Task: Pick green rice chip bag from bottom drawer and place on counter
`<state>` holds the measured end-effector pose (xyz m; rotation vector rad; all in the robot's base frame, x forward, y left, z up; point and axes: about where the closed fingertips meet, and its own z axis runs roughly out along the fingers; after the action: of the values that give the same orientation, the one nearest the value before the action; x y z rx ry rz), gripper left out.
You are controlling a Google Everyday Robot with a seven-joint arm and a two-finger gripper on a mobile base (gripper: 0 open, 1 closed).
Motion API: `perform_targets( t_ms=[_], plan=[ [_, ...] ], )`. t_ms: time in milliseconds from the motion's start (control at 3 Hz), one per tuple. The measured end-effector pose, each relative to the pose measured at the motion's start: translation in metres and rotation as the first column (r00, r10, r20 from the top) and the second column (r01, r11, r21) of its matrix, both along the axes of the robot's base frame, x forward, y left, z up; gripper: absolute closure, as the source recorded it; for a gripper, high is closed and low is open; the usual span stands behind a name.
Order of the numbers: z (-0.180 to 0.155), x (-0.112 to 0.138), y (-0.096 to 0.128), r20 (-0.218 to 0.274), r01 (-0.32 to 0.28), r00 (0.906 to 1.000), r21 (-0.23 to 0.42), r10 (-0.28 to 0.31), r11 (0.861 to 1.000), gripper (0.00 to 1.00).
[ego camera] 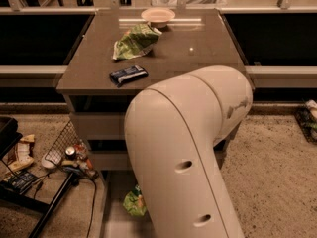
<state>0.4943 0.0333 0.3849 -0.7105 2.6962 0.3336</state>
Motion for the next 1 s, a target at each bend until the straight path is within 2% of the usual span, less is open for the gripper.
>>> perform_targets(
  t_ms=[333, 667, 1000],
  plan=[
    [0.0, 0.0, 0.0, 0.0, 0.0, 1.0, 0.0, 0.0, 1.0, 1.0],
    [0.01, 0.004, -0.004, -0.004, -0.008, 1.0, 0.044, 0.008, 0.999, 1.0],
    [0.048, -0.005, -0.028, -0.035, 0.009, 0.9994, 0.085, -0.006, 0.996, 1.0]
  ],
)
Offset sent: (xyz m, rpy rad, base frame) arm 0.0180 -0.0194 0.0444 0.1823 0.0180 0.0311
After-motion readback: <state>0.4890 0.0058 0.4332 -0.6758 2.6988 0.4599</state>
